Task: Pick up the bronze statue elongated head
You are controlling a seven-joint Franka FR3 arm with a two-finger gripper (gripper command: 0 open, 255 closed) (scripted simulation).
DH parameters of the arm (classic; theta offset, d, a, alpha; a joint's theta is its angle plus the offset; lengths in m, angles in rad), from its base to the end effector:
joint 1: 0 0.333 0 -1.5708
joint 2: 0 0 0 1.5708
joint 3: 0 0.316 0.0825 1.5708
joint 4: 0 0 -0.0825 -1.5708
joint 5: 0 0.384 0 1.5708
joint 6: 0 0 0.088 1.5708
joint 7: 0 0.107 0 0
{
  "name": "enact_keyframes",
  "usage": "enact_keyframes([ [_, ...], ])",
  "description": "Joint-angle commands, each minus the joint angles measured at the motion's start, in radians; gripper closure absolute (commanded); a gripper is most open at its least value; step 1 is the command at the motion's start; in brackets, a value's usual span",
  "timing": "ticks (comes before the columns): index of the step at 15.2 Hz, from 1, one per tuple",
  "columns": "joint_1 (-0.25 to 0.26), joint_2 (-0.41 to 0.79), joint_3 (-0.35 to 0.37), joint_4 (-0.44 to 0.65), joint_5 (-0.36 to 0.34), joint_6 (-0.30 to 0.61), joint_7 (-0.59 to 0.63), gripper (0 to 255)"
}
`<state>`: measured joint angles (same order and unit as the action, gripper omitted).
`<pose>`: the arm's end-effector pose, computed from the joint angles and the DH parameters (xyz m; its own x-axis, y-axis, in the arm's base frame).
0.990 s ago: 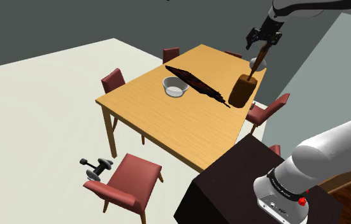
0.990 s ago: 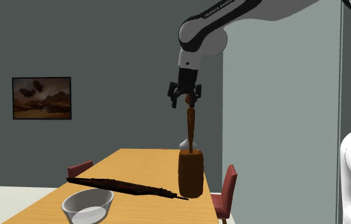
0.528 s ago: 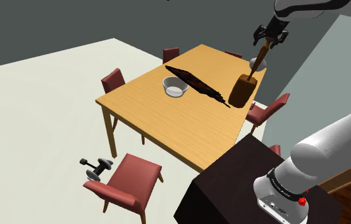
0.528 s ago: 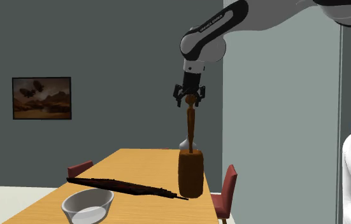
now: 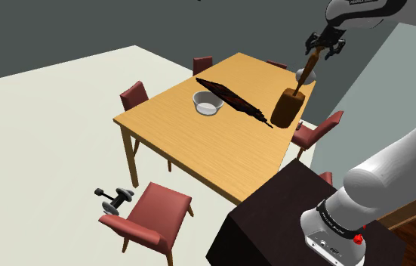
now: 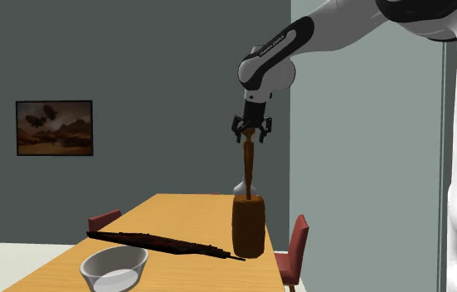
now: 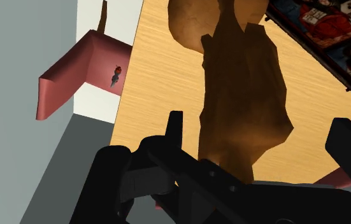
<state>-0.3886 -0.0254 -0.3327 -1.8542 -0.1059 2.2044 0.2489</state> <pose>0.4382 -0.3926 0.5649 0.5581 -0.7403 0.3748 -0.7989 -0.6015 0.0016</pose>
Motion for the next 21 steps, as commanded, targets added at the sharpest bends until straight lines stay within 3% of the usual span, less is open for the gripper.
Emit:
enact_keyframes([
  [1, 0.0, 0.003, 0.0, -0.02, -0.001, 0.024, 0.005, 0],
  [5, -0.001, 0.007, -0.001, -0.051, -0.002, 0.058, 0.007, 0],
  [6, 0.0, 0.007, 0.0, -0.05, -0.002, 0.057, 0.007, 255],
  [15, 0.0, 0.007, -0.001, -0.051, -0.002, 0.058, 0.007, 255],
  [21, 0.001, 0.0, 0.001, 0.023, 0.0, -0.022, 0.001, 255],
])
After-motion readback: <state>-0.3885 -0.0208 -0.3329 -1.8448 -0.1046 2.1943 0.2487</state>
